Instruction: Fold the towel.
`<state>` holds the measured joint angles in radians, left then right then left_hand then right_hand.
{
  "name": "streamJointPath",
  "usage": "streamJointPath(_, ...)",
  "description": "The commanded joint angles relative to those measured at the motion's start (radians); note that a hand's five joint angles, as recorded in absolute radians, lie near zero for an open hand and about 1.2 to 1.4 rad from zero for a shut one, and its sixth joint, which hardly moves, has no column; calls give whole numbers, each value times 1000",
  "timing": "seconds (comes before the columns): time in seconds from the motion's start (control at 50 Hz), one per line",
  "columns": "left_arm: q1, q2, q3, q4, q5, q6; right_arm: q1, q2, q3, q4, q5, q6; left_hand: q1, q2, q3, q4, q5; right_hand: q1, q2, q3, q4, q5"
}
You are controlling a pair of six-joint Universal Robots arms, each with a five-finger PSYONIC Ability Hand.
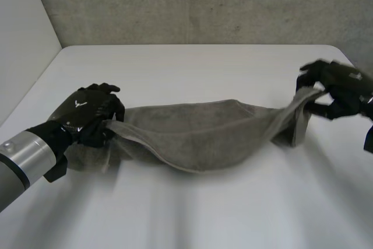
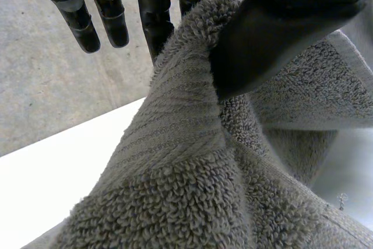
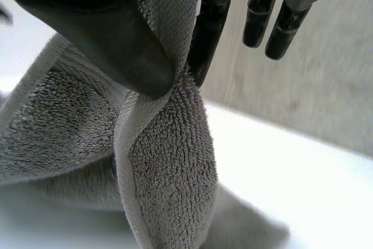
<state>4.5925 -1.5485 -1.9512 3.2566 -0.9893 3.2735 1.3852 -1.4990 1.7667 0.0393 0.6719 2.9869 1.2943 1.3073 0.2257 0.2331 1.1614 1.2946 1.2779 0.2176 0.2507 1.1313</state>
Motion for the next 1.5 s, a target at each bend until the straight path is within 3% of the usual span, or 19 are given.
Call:
streamJointPath(0.02,-15,-13,-6,5,1,0,94,112,-7,198,189,-411,102,89,-51,-59,60,-514,-497,-43,-76,-525)
streamJointPath(0.06,-15,-13,-8,8,0,0,141,126,-3,199,248,-439,102,89,-51,-59,60,-680,-663,-43,-76,-691)
streamJointPath(0.22,-15,-12,-15,14,0,2,221,120,56,30,278,-298,102,89,-51,-59,60,-672,-656,-43,-76,-684)
streamJointPath(0.44,-17,-5,-22,14,1,2,284,108,94,14,340,-296,102,89,-51,-59,60,-666,-650,-43,-76,-678)
streamJointPath(0.68,-26,-4,-23,14,1,0,310,39,158,22,302,-298,102,89,-51,-59,60,-728,-711,-43,-76,-739)
streamJointPath(1.04,-29,-7,-28,22,1,0,379,79,189,77,273,-347,102,89,-51,-59,60,-696,-679,-43,-76,-707)
streamJointPath(1.18,-29,-7,-31,31,0,0,411,66,224,68,287,-436,102,89,-51,-59,60,-696,-679,-43,-76,-707)
streamJointPath(1.38,-29,-8,-31,31,0,0,448,122,227,-29,333,-447,102,89,-51,-59,60,-693,-676,-43,-76,-704)
streamJointPath(1.5,-29,-8,-31,32,0,0,466,148,227,-123,385,-460,102,89,-51,-59,60,-512,-495,-43,-76,-523)
